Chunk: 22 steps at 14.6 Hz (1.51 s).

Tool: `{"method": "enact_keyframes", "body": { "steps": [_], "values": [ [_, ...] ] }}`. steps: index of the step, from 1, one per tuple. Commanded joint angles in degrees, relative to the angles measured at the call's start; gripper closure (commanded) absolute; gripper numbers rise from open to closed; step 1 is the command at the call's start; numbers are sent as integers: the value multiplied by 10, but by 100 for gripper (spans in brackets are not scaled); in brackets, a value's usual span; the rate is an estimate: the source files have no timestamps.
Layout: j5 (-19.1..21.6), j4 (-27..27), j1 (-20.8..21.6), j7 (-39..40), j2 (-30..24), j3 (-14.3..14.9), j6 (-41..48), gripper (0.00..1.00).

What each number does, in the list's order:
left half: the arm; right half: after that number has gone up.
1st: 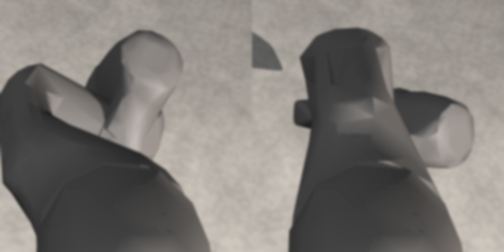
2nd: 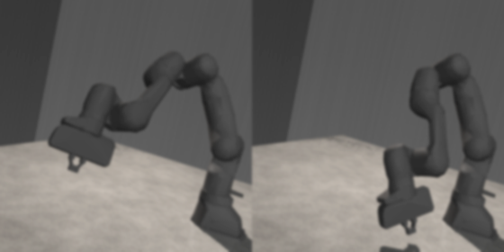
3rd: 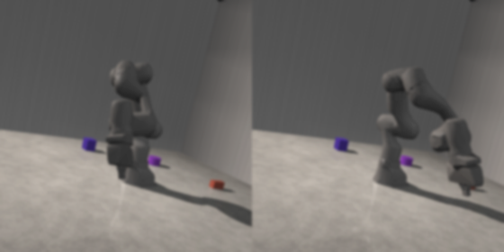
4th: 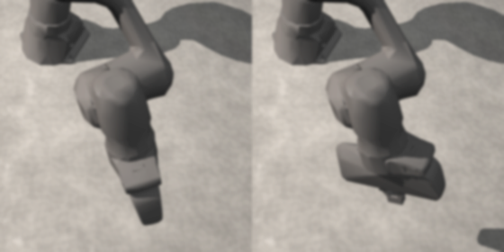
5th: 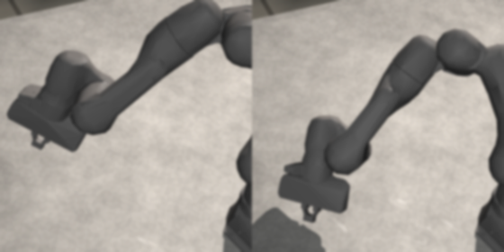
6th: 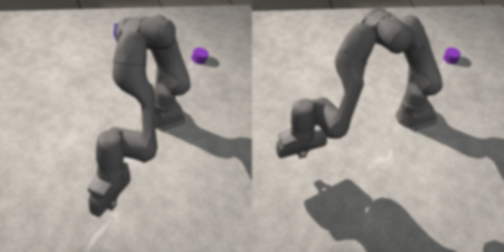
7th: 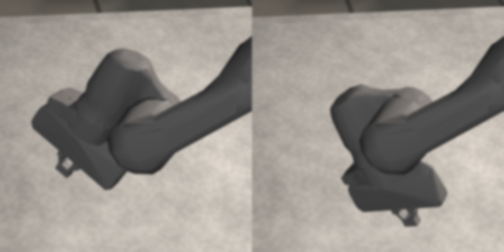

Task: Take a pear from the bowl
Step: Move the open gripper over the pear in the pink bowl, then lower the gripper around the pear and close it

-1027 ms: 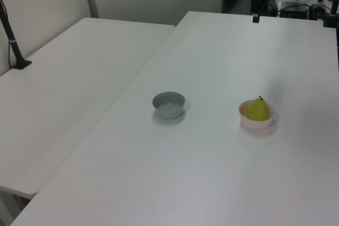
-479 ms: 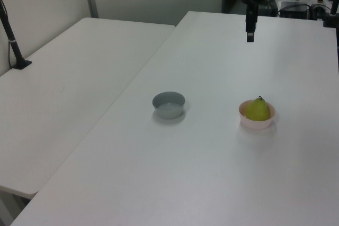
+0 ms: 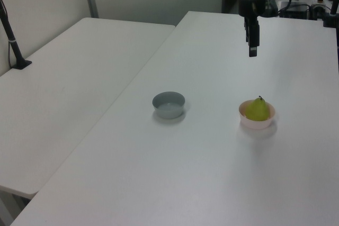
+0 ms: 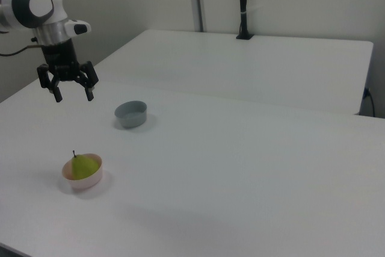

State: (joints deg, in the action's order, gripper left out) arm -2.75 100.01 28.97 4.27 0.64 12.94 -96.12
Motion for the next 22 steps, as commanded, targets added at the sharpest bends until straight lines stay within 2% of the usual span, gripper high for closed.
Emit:
{"method": "enact_keyframes", "body": {
  "steps": [1,4,9,11,13,16,20,22],
  "values": [
    [13,12,14,44,7,17,9,0],
    [12,64,20,66,10,13,-38,0],
    [7,98,29,91,45,10,-63,0],
    [2,135,38,94,58,6,-110,0],
    [-11,151,42,94,78,5,-128,0],
    [-22,174,41,107,90,-1,-159,8],
    [-24,174,40,123,96,-1,-159,11],
    [-25,174,40,123,109,-2,-171,23]
  ]
}}
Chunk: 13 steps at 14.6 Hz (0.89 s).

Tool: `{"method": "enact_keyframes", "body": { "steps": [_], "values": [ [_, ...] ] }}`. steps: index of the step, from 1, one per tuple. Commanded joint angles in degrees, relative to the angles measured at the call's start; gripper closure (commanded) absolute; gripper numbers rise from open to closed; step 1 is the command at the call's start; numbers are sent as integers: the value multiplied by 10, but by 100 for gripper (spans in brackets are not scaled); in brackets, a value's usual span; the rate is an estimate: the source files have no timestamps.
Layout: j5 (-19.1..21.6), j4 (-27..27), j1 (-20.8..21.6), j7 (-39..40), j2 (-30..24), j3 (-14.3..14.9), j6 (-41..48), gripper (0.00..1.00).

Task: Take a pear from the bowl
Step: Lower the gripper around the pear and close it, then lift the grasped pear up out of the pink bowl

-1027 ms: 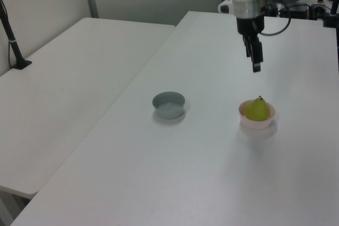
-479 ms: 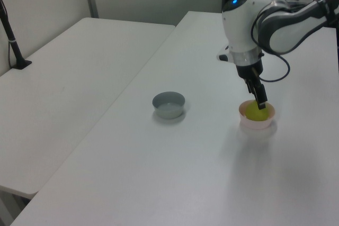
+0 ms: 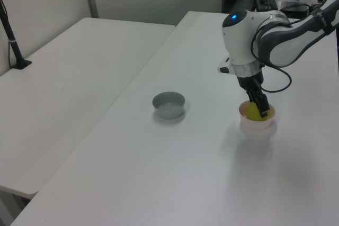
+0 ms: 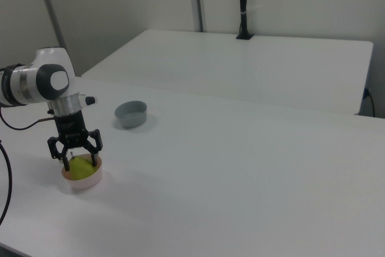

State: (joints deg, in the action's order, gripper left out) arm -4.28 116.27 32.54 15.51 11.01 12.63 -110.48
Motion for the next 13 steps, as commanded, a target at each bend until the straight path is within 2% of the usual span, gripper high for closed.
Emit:
{"method": "enact_keyframes", "body": {
  "steps": [1,2,5,8,13],
  "values": [
    [-10,12,5,11,9,1,-29,30],
    [-14,12,5,12,8,1,-29,36],
    [-16,9,5,22,-7,1,-20,44],
    [-15,-4,2,29,-48,1,22,44],
    [-7,-67,-3,52,-112,1,136,44]
  ]
}}
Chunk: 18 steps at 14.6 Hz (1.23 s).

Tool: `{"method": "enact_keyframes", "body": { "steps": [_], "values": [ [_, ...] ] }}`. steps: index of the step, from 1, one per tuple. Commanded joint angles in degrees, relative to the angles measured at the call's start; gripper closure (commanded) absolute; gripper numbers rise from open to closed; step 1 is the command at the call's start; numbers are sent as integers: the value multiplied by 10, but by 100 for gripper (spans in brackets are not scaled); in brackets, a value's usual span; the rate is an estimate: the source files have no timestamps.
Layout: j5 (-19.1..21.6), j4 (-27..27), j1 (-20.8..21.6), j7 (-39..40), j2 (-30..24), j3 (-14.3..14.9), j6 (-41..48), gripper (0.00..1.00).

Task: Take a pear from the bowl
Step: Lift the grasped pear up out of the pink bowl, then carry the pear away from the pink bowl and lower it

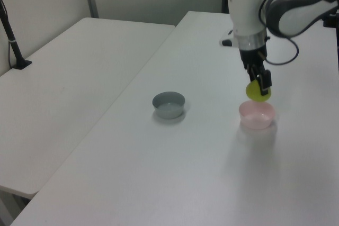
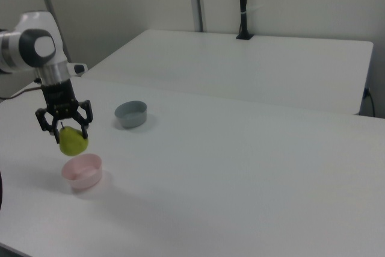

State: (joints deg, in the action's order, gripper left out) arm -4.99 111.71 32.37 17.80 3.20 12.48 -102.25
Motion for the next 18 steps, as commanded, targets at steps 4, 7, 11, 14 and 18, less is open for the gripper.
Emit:
{"method": "enact_keyframes", "body": {
  "steps": [4,7,11,14,18],
  "values": [
    [0,-26,-5,31,-57,4,67,44],
    [1,-50,-48,35,-53,3,69,44],
    [0,-88,-153,76,-12,2,62,44],
    [0,-133,-228,96,35,-8,62,44],
    [2,-160,-278,89,93,-33,55,44]
  ]
}}
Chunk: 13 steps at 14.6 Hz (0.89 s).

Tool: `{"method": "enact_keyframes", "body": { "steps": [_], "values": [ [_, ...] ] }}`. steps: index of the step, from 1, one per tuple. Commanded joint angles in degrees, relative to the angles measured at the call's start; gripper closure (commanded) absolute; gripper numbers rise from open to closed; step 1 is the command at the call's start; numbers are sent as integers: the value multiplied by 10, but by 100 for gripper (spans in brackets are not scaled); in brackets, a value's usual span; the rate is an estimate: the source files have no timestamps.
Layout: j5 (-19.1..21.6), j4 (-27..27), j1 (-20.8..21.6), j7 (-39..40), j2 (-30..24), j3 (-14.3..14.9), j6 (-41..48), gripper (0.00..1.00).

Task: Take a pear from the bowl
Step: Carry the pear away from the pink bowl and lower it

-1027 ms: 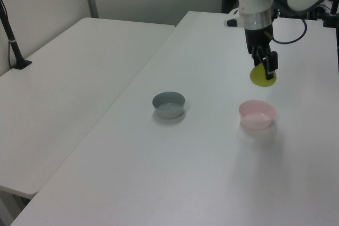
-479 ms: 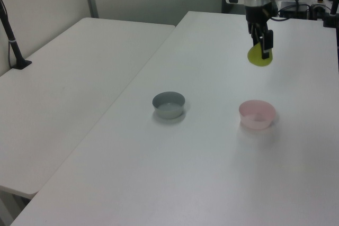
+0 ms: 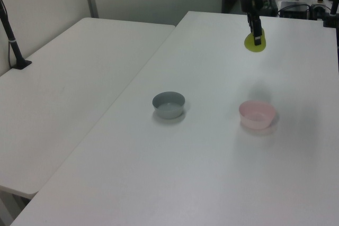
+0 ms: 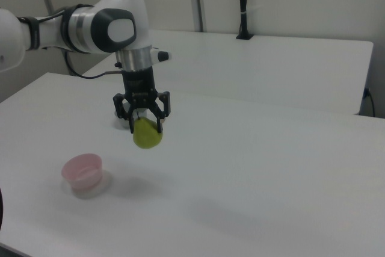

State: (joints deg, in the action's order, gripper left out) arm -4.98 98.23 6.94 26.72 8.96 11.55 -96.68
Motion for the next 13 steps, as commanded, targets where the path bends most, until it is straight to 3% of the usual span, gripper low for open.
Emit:
{"method": "enact_keyframes", "body": {
  "steps": [1,10,13],
  "values": [
    [1,-32,-26,-2,53,-27,-4,44],
    [-6,-35,-25,-13,152,-27,-62,43],
    [-7,-33,-23,-21,163,-27,-71,33]
  ]
}}
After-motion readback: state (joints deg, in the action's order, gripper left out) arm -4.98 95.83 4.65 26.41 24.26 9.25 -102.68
